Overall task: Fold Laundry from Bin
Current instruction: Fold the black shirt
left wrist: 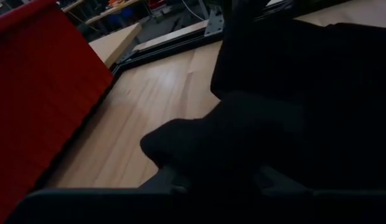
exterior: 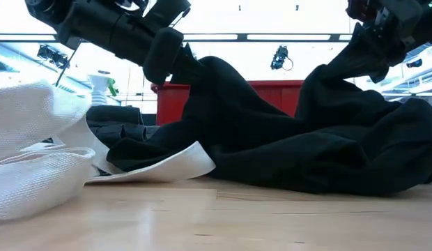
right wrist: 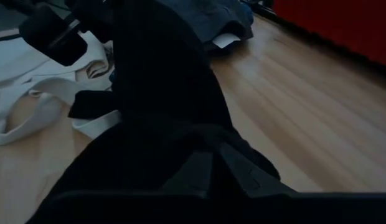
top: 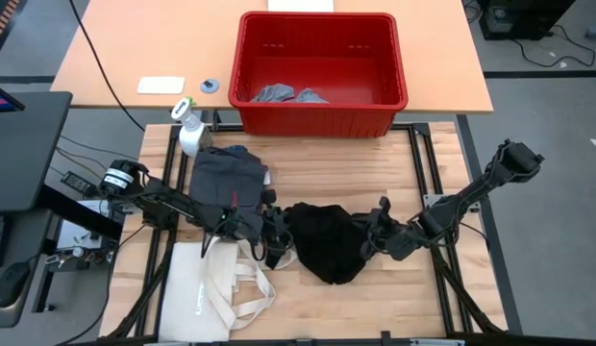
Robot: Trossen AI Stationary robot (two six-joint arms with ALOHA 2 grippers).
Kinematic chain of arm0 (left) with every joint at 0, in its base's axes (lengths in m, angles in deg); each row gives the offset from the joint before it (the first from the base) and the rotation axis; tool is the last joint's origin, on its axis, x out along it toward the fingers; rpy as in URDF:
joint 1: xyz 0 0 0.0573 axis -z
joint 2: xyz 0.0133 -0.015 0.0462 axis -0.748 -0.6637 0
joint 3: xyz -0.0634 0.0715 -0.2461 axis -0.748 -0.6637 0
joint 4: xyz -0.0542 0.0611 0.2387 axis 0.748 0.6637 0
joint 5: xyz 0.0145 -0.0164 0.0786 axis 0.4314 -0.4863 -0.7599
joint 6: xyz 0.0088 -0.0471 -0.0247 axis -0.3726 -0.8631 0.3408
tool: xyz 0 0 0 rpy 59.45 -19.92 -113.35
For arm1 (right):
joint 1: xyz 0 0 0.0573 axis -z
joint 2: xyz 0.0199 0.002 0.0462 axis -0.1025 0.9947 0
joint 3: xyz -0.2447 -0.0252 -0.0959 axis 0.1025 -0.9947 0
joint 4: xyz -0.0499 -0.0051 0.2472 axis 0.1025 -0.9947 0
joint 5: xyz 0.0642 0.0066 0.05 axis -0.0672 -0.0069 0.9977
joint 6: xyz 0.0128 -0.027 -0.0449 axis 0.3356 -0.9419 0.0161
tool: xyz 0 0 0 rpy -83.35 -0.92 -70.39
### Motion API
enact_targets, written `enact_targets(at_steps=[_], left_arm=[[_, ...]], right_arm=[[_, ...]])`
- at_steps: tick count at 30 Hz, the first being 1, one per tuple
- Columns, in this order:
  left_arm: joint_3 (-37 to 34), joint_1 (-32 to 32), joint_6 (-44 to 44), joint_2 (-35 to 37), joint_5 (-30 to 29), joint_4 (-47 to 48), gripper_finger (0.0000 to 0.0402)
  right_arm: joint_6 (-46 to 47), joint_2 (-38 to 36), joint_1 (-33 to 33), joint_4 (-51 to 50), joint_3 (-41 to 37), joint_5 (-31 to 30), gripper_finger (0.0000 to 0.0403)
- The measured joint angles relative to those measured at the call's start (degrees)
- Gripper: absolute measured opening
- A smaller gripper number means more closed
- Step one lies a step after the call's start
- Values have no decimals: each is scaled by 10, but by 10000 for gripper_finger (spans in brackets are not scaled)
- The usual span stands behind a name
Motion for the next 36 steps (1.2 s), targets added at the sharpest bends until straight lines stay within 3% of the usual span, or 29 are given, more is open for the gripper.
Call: enact_targets(at_steps=[5, 13, 17, 21, 24, 31, 36], left_arm=[[0, 8, 3, 0, 0, 0, 94], [32, 18, 94, 0, -45, -3, 223], [53, 18, 91, 0, -73, 12, 283], [59, 30, 66, 0, -74, 43, 328], [59, 45, 52, 0, -88, 56, 344], [59, 100, 86, 39, -181, 78, 348], [60, 138, 68, 97, -190, 169, 348]], right_arm=[[11, 0, -10, 0, 0, -9, 21], [-44, 0, -14, -2, 1, -27, 21], [-58, 0, -15, -4, 2, -9, 27], [-59, 0, -20, -15, 2, -9, 57], [-48, 0, -21, -24, 2, -9, 91], [-23, -4, -21, -29, 2, 30, 166], [42, -35, -14, -102, 22, 27, 183]])
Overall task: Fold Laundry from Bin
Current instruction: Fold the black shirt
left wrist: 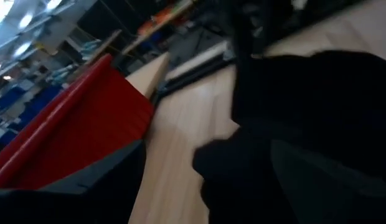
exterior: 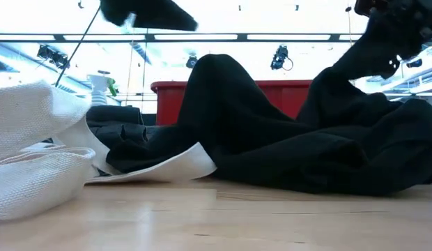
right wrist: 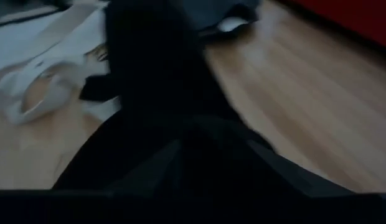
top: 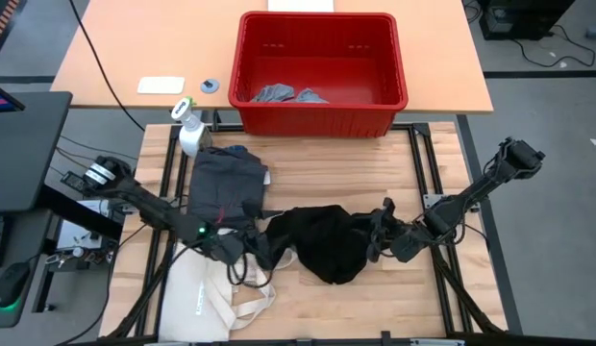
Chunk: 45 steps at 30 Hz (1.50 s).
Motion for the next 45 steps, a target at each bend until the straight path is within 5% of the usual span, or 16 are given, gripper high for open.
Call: enact_targets(at_steps=[5, 11, 16, 28, 39, 42, 45], left_arm=[[0, 33, -70, 33, 87, 103, 348], [0, 17, -137, -2, 203, 104, 348], [-1, -18, -117, -64, 201, 63, 340], [-1, -158, -150, -116, 103, -15, 269], [-2, -292, -78, -102, 65, -23, 171], [-1, -268, -33, -73, 128, -25, 163], [-1, -233, -18, -57, 260, -26, 160]], right_arm=[[68, -42, 34, -169, 77, -38, 181], [63, -45, 100, -270, 137, -33, 181], [-63, -7, 104, -137, 131, 73, 181], [-157, 138, 13, 66, 130, 155, 181], [-120, 237, 13, 64, 130, 157, 181], [-80, 254, 28, 12, 130, 157, 181], [-16, 253, 41, -63, 130, 117, 181]])
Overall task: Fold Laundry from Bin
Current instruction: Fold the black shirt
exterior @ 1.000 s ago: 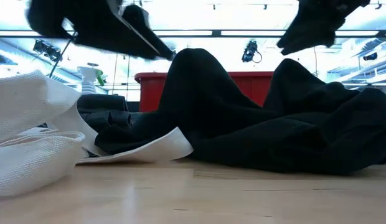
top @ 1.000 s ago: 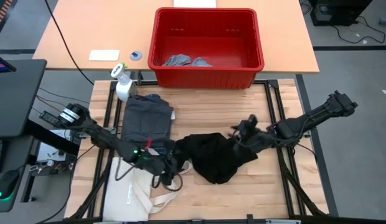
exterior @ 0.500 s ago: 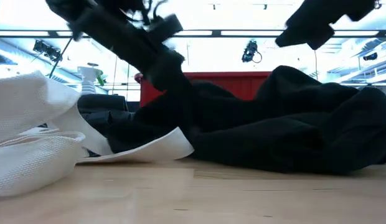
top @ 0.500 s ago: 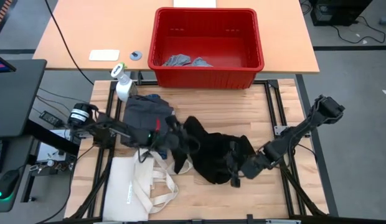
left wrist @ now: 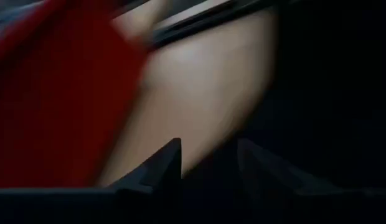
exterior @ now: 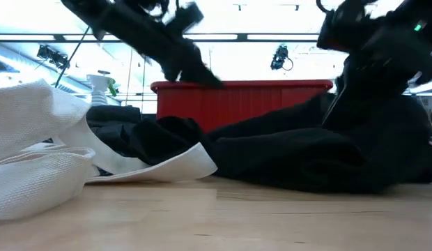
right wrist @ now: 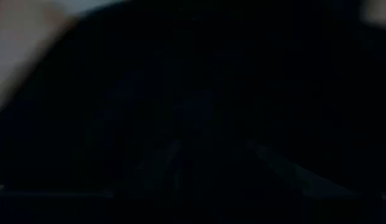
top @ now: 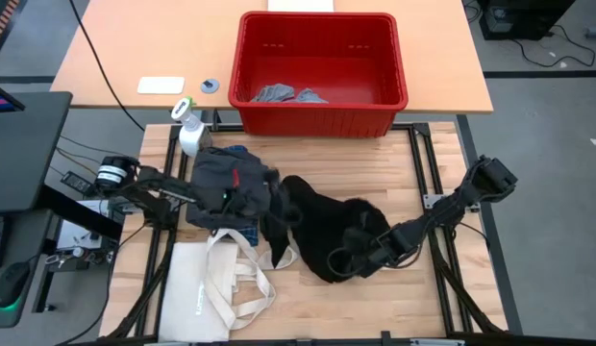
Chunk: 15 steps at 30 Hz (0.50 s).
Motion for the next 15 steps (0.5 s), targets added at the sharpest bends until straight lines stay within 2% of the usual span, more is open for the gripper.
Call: enact_targets(at_steps=[3, 7, 9, 11, 13, 15], left_arm=[[0, 32, -13, -4, 101, -3, 160], [0, 57, -17, -34, 97, 4, 160], [0, 59, -15, -45, 81, 0, 160], [0, 54, -19, -53, 66, -3, 160], [0, 44, -33, -64, 60, -6, 160], [0, 33, -39, -74, 60, -5, 160]], right_arm=[[57, -11, 13, -79, 0, -91, 181], [150, -26, 28, -163, 0, -210, 181], [179, -36, 37, -174, 0, -211, 181], [178, -49, 46, -173, 3, -168, 181], [152, -59, 48, -171, 12, -135, 181], [100, -62, 41, -165, 24, -138, 181]])
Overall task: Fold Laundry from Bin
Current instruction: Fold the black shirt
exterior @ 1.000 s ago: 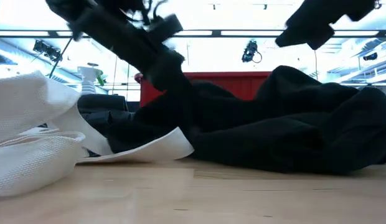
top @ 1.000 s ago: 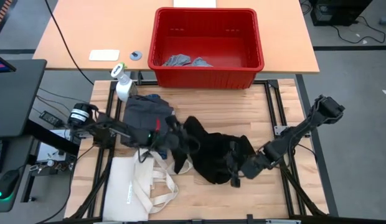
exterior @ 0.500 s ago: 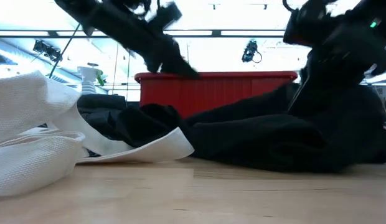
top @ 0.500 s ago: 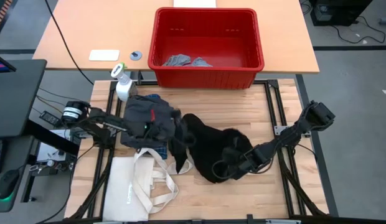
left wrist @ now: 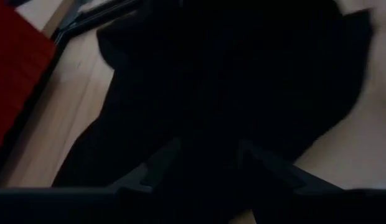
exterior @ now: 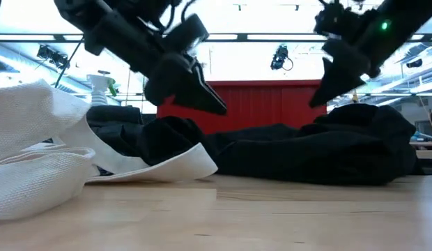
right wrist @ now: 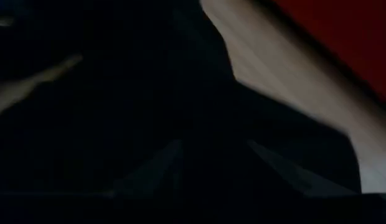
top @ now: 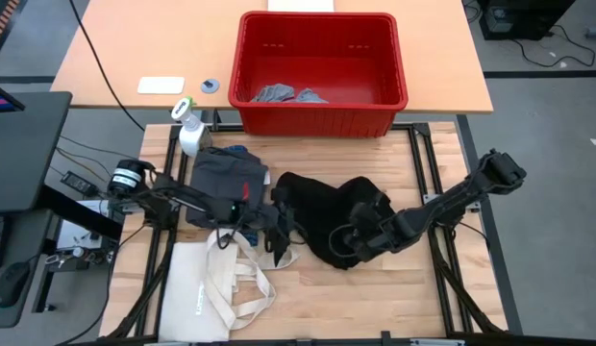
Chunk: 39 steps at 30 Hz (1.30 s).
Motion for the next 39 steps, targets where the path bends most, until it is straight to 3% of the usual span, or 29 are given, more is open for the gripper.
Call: enact_targets(at_steps=[6, 11, 16, 20, 26, 30, 35, 39], left_arm=[[0, -30, 51, -22, -4, 28, 160], [11, -24, 107, -14, -39, 115, 160], [50, -31, 128, -18, -72, 232, 160], [55, -30, 168, -18, -154, 234, 160], [55, -37, 210, -18, -167, 240, 152], [55, -50, 203, -18, -167, 244, 118], [55, -42, 200, -14, -177, 246, 18], [73, -24, 185, 18, -184, 285, 8]], right_arm=[[-115, 1, -9, 31, 15, -40, 181], [-93, 1, -1, 32, 13, -11, 181], [-68, 1, -11, 39, 12, -20, 181], [-69, 1, -24, 59, 12, -45, 181], [-70, 1, -42, 61, 12, -62, 181], [-70, 1, -52, 61, 12, -61, 181], [-71, 1, -62, 60, 12, -61, 181], [-106, 1, -65, 71, 12, -61, 181]])
